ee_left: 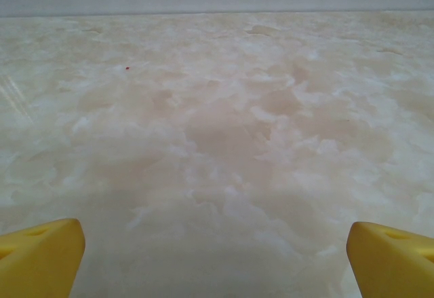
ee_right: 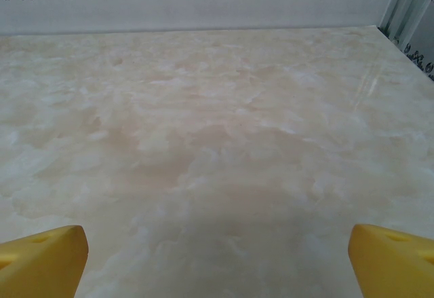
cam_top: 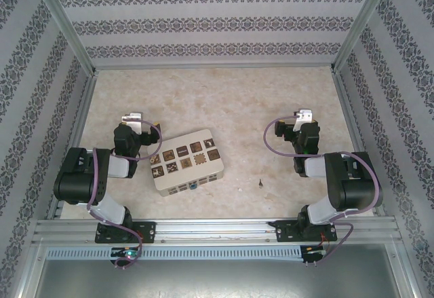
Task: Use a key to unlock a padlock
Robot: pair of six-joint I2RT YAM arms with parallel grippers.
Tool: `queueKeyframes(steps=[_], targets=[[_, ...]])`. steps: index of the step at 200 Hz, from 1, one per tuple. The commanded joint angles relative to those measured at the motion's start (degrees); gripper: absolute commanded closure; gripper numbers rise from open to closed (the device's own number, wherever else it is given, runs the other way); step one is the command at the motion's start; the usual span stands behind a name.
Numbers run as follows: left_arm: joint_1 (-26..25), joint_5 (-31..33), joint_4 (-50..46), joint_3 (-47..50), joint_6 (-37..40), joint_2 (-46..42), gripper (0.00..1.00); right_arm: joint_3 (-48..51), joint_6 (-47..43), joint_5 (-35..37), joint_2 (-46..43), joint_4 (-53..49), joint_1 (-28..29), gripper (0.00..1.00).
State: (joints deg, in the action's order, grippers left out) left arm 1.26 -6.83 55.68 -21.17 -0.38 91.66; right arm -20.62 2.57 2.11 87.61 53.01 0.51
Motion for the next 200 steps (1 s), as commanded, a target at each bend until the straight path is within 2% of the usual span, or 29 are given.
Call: queueKeyframes(steps=[1,36,60,88,115,131,156,181,200], targets=[[0.5,1.6,-1.3,-1.1,-0.1,-0.3,0.01,-0.8,-0.3,0.6,0.0,1.3,0.2,0.02],[0.5,5.2,0.5,0.6,-1.6,-2.5,0.01,-1.8,-1.1,-1.2,-4.0,-3.7,0.4,0.02],[0.5,8.1,-6.2,0.6,-2.3,-10.2,0.01,-2.7,-0.1,-0.2,-10.6,-12.2,0.4,0.02],[0.5,12.9,-22.5,-2.6,-8.4,-21.8,0.01,-5.2,3.3,-2.5,-18.4,-25.1,0.5,0.02],[0.5,12.9,-45.5,-8.4,-19.2,-32.8,0.01,-8.4,8.0,-7.1,-24.4,-38.2,0.7,0.02],[0.5,11.1,-57.4,-10.7,-24.9,-37.9,0.01,-10.4,11.2,-10.2,-27.1,-45.7,0.9,0.02],[0.6,5.9,-71.0,-13.0,-32.8,-43.7,0.01,-13.6,15.8,-16.2,-29.4,-55.3,1.1,0.02],[0.5,-0.1,-83.6,-15.9,-39.4,-45.9,0.01,-16.1,19.7,-21.3,-29.3,-61.4,1.4,0.02],[0.5,-3.4,-91.3,-18.1,-41.4,-45.9,0.01,-17.6,21.0,-24.5,-28.1,-64.2,1.8,0.02]])
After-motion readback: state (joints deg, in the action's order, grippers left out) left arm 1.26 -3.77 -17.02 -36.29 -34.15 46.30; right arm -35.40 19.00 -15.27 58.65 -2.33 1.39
